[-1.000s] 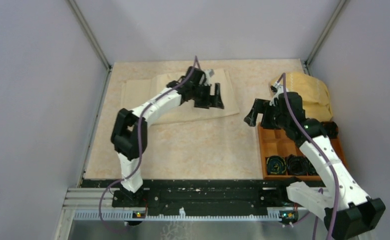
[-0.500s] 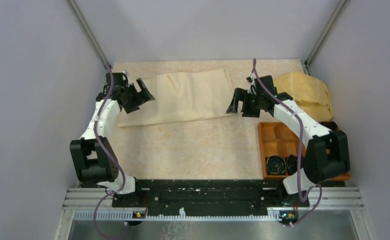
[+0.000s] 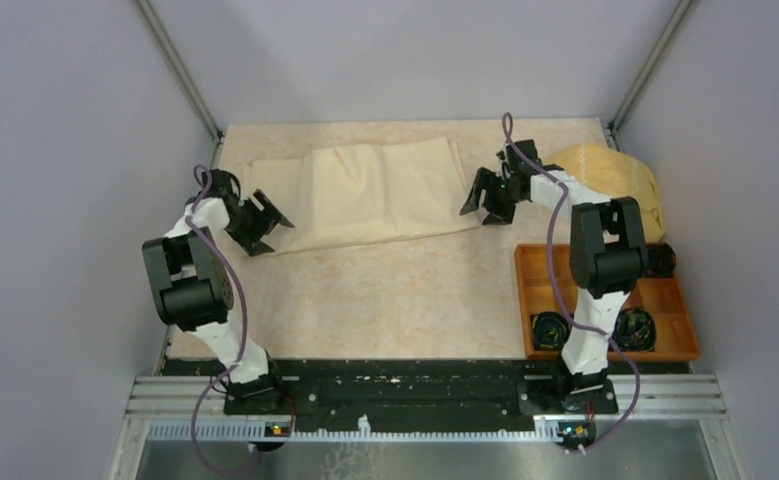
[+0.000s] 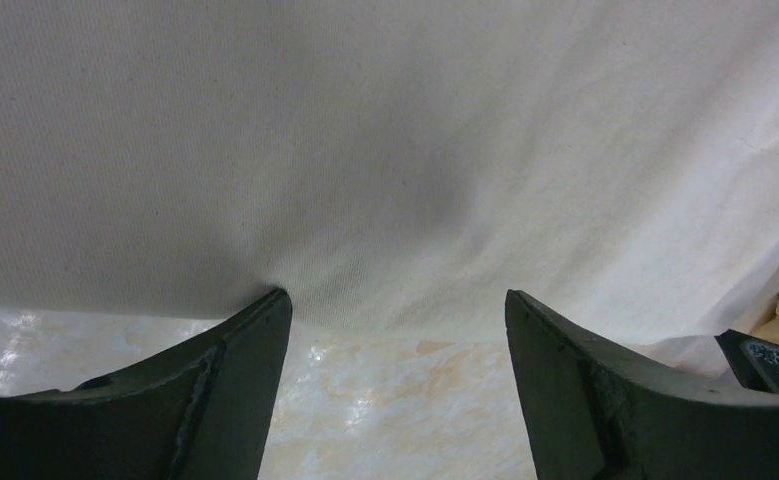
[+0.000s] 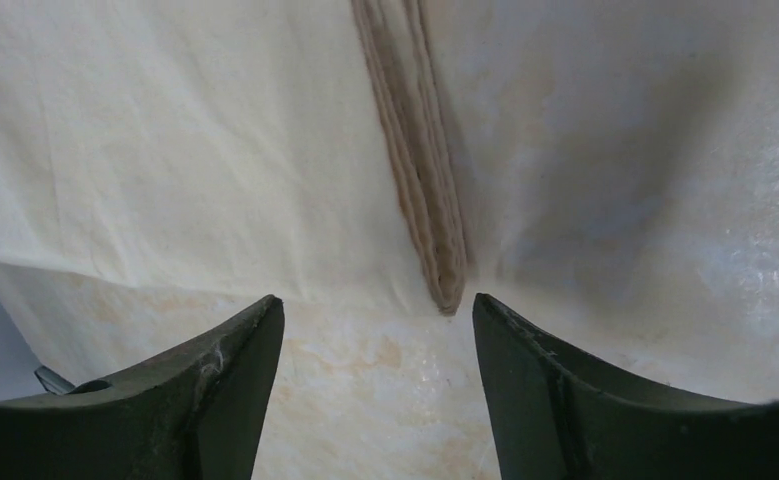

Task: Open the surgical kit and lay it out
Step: Open the surgical kit at the center of the board.

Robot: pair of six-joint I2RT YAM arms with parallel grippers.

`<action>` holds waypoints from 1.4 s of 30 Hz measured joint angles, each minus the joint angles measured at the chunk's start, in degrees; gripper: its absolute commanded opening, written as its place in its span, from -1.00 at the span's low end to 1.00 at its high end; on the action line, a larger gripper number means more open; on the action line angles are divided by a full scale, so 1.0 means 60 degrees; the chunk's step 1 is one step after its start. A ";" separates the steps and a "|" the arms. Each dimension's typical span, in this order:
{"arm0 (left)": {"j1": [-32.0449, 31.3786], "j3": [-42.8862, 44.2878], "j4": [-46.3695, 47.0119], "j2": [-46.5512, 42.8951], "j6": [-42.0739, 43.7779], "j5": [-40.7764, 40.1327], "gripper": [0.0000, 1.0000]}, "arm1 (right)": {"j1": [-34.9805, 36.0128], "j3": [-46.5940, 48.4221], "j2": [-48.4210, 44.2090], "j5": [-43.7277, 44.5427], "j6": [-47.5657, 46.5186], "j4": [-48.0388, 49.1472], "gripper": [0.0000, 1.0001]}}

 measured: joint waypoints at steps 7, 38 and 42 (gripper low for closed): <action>0.0346 0.0266 -0.0189 0.0889 0.0018 -0.0131 0.00 | -0.0091 0.0317 0.0787 -0.0382 -0.0164 0.0255 -0.23; -0.0055 0.1851 -0.0805 0.0419 0.2182 -0.0535 0.67 | -0.0127 0.6794 0.4262 -0.0452 0.0809 0.1104 0.05; -0.0448 0.1570 -0.0911 -0.0080 0.2328 -0.0426 0.68 | -0.0127 0.8025 0.5421 -0.0470 0.1122 0.1246 0.03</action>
